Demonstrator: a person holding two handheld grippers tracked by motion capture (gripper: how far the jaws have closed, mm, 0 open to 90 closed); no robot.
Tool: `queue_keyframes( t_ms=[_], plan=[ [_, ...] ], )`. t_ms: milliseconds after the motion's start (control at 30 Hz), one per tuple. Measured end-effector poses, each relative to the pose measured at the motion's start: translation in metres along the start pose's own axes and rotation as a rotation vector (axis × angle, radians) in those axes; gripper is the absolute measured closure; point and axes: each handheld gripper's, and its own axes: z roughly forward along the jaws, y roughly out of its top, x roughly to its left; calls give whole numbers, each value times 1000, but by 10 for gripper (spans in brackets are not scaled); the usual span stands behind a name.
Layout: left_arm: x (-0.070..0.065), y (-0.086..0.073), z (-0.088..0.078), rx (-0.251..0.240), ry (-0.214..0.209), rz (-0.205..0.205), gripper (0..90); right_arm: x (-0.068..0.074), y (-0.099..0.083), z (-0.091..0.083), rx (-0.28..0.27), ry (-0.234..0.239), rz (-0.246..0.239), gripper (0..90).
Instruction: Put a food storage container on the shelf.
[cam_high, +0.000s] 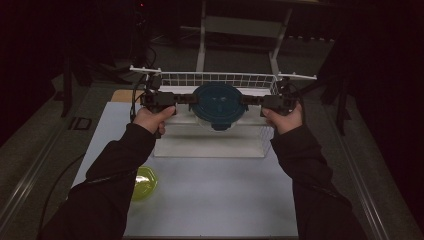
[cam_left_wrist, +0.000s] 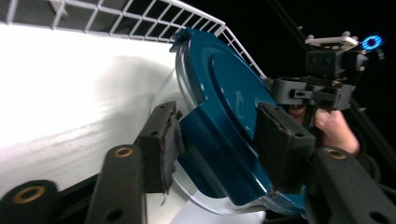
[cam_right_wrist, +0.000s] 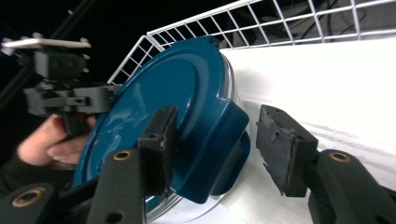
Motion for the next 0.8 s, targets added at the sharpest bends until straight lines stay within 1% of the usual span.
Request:
queue_keyframes(
  t_ms=[33, 67, 100, 133, 200, 233, 267, 300, 333, 367, 400, 433, 467, 500, 533, 567, 600, 633, 667, 700, 733, 767, 800],
  plan=[
    [-2, 0, -2, -3, 7, 10, 446, 1, 0, -1, -5, -14, -13, 462],
    [-5, 0, -3, -14, 28, 33, 440, 3, 0, -1, -6, -25, -33, 447],
    [-5, 0, -3, -14, 28, 33, 426, 3, 0, -1, -6, -25, -33, 447],
    [-10, 0, -7, -29, 30, 59, 412, 5, 0, -4, -17, -57, -73, 429],
    [-14, 0, -11, -45, 22, 80, 378, 7, 0, -7, -26, -64, -86, 429],
    [-14, 0, -11, -45, 22, 80, 365, 8, 0, -9, -26, -70, -99, 429],
    [-19, -1, -15, -47, 15, 99, 345, 10, 0, -11, -28, -78, -115, 431],
    [-19, -1, -15, -47, 15, 99, 328, 12, 0, -12, -32, -83, -129, 430],
    [-21, -3, -16, -47, 13, 111, 293, 14, -1, -14, -32, -88, -142, 430],
    [-27, -6, -19, -44, 10, 136, 245, 16, -1, -16, -33, -87, -150, 431],
    [-27, -6, -19, -44, 10, 136, 208, 18, -2, -18, -32, -88, -160, 433],
    [-33, -11, -21, -30, 19, 156, 183, 19, -3, -20, -31, -93, -169, 440],
    [-33, -11, -21, -30, 19, 156, 163, 19, -3, -20, -31, -93, -169, 440],
    [-39, -18, -24, -37, 34, 188, 138, 22, -5, -24, -32, -96, -181, 451],
    [-39, -18, -24, -37, 34, 188, 138, 24, -7, -26, -33, -93, -189, 452],
    [-43, -24, -27, -48, 34, 212, 130, 27, -8, -27, -38, -95, -194, 452],
    [-43, -24, -27, -48, 34, 212, 101, 29, -10, -29, -38, -93, -198, 453],
    [-46, -28, -29, -45, 23, 225, 101, 29, -10, -29, -38, -93, -198, 453],
    [-48, -31, -29, -37, 21, 244, 48, 32, -13, -31, -39, -85, -205, 453],
    [-51, -37, -31, -42, 19, 270, 10, 36, -18, -32, -39, -77, -222, 462],
    [-51, -37, -31, -42, 19, 270, 9, 36, -18, -32, -39, -77, -222, 462],
    [-54, -43, -33, -44, 19, 285, 9, 41, -23, -34, -37, -62, -232, 475],
    [-54, -43, -33, -44, 19, 285, 9, 43, -26, -35, -33, -57, -238, 490]
  ],
)
